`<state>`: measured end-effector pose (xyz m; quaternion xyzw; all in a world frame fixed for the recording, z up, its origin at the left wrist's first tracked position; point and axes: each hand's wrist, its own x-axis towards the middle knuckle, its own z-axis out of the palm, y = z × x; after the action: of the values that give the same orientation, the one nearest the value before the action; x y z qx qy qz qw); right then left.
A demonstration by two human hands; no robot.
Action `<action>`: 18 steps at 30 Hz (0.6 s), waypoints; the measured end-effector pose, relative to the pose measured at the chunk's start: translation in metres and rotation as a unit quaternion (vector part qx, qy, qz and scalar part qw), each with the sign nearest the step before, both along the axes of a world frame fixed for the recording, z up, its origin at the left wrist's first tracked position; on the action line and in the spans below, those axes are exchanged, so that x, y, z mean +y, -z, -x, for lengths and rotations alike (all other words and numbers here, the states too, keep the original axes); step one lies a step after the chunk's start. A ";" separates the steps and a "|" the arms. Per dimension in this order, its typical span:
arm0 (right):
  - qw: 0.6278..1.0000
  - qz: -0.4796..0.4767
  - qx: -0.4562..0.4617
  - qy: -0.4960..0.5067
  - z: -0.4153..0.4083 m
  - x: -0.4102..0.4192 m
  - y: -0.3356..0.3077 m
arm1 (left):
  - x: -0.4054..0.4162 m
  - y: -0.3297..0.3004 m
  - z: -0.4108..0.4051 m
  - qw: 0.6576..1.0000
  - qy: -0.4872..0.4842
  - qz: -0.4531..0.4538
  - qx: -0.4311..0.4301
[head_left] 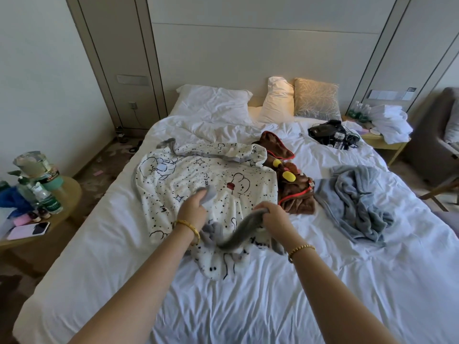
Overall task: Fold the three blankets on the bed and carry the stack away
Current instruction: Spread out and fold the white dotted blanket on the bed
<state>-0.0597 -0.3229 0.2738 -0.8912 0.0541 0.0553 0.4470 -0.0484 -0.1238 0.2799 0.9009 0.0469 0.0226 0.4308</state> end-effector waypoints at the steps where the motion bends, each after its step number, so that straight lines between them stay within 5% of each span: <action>1: 0.997 -0.066 0.036 0.014 0.000 0.005 -0.001 | -0.007 0.002 0.004 0.999 0.027 -0.010 0.017; 7: 0.915 -0.336 0.220 -0.036 0.006 0.003 0.002 | -0.031 0.016 0.029 0.971 0.209 -0.115 -0.029; 12: 0.900 -0.327 0.279 -0.071 0.005 0.007 0.012 | -0.034 0.019 0.044 0.939 0.281 -0.190 -0.060; 15: 0.890 -0.356 0.280 -0.055 0.006 0.013 0.017 | -0.033 0.018 0.044 0.963 0.263 -0.052 -0.008; 17: 0.892 -0.367 0.262 -0.038 0.005 0.017 0.018 | -0.033 0.015 0.036 0.966 0.153 0.186 0.092; 18: 0.899 -0.359 0.249 -0.032 0.004 0.020 0.018 | -0.032 0.012 0.034 0.934 0.087 0.310 0.153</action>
<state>-0.0638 -0.3030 0.2560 -0.6289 0.1118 0.3055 0.7062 -0.0820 -0.1559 0.2677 0.7153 0.0384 -0.1693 0.6769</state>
